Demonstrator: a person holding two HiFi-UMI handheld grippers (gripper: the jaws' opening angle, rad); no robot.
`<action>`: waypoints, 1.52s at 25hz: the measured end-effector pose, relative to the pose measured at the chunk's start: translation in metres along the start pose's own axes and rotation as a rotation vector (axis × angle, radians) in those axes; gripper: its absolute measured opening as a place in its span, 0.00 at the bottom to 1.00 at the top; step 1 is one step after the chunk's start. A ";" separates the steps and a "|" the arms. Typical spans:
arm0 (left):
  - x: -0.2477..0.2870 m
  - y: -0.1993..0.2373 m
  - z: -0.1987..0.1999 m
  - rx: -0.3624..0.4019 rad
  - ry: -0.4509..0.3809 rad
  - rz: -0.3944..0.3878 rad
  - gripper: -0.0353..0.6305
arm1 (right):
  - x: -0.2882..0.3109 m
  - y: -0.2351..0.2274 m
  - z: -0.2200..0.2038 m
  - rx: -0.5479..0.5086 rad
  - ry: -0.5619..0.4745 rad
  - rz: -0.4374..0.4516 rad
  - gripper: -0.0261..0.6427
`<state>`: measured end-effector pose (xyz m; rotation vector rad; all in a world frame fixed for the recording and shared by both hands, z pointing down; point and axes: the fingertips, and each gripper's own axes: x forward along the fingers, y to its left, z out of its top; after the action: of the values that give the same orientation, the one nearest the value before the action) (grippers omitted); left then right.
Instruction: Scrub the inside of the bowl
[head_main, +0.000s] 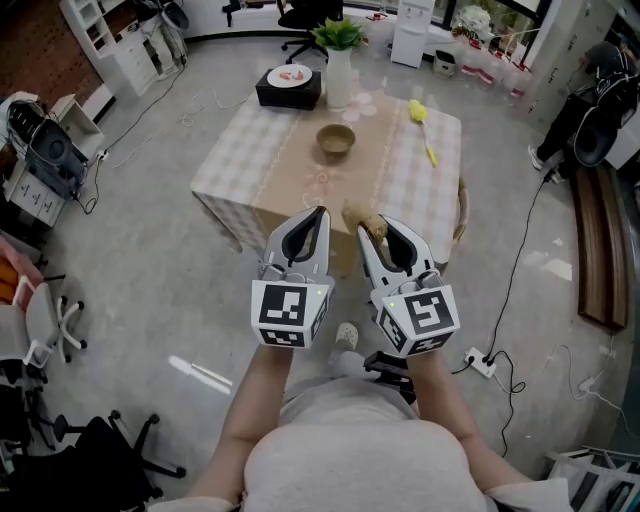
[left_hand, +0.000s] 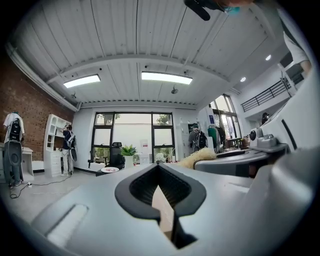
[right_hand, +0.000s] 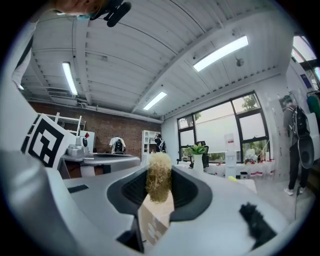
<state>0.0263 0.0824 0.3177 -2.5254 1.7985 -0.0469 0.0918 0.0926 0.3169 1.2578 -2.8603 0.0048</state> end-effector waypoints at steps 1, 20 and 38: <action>0.008 0.003 0.000 -0.002 0.002 0.001 0.06 | 0.006 -0.006 0.000 0.002 -0.001 0.000 0.19; 0.119 0.042 -0.015 -0.047 0.044 -0.012 0.06 | 0.097 -0.082 -0.011 0.021 0.040 0.017 0.19; 0.191 0.104 -0.052 -0.021 0.109 -0.129 0.03 | 0.187 -0.116 -0.035 0.045 0.101 -0.084 0.19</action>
<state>-0.0119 -0.1325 0.3647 -2.6996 1.6771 -0.1748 0.0513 -0.1232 0.3545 1.3444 -2.7354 0.1282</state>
